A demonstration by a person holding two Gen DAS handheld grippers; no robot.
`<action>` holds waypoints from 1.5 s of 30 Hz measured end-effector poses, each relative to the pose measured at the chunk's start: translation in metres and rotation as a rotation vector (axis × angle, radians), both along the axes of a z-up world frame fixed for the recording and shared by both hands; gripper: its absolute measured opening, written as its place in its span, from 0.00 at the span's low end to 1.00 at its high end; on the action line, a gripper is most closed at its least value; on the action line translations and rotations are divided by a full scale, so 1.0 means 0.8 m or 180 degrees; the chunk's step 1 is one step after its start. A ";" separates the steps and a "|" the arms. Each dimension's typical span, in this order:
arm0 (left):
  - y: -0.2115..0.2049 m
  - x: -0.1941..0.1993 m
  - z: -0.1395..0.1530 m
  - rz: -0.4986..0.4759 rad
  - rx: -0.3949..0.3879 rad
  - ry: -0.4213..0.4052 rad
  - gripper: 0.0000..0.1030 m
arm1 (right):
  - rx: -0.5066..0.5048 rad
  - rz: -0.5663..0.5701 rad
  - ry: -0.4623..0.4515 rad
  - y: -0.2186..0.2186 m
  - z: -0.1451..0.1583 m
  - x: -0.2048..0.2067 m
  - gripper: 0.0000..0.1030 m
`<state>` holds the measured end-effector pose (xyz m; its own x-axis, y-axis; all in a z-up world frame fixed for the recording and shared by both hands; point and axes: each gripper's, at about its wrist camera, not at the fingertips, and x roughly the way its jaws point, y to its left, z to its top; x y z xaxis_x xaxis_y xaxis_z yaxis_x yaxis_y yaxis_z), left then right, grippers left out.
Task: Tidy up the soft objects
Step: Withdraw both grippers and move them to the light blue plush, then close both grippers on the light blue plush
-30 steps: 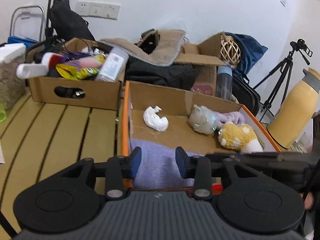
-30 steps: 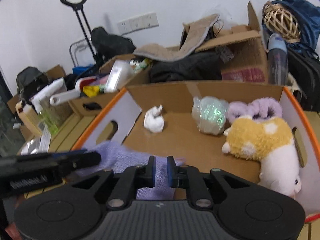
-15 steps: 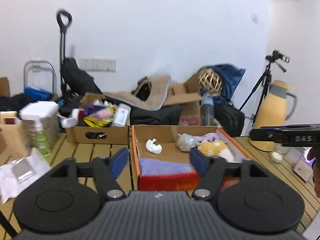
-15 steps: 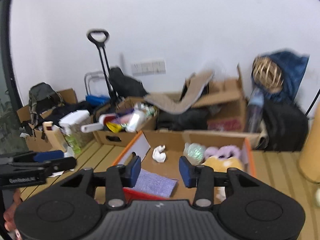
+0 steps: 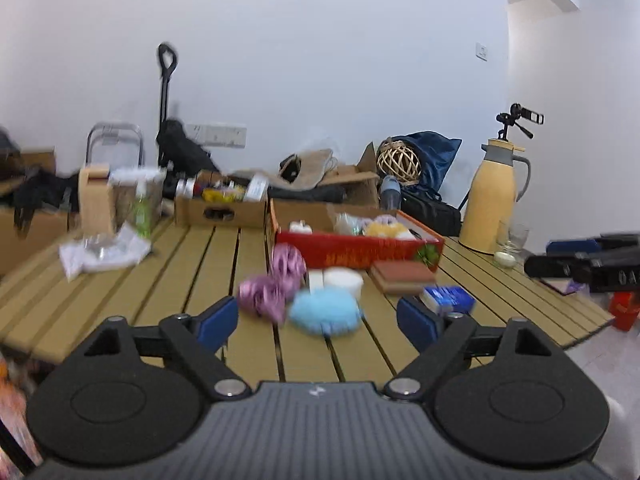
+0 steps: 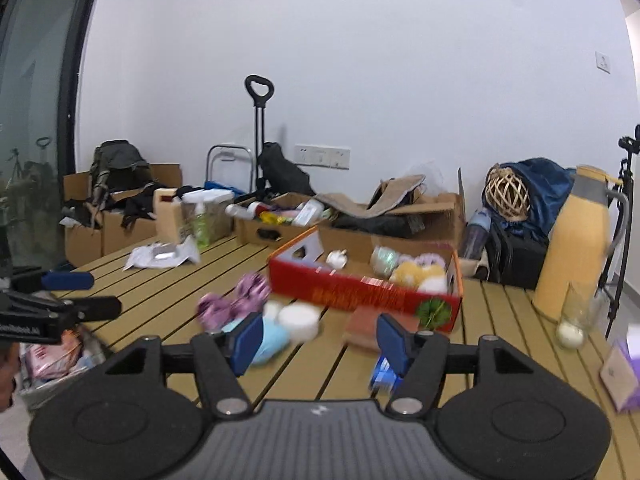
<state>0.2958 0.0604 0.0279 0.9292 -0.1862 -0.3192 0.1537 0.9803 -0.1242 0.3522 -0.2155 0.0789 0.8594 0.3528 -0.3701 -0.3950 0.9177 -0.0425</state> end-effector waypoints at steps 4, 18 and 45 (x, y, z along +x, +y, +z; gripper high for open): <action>0.007 -0.031 -0.019 -0.0076 0.0011 0.0120 0.86 | 0.0006 0.0024 0.0021 0.009 -0.023 -0.066 0.72; -0.002 -0.006 -0.051 -0.0106 -0.0060 0.0330 0.78 | 0.0374 -0.0230 0.0316 -0.001 -0.078 -0.069 0.72; 0.005 0.277 -0.089 0.0001 -0.0738 0.0967 0.43 | 0.0730 0.0069 0.1098 0.057 -0.135 0.186 0.38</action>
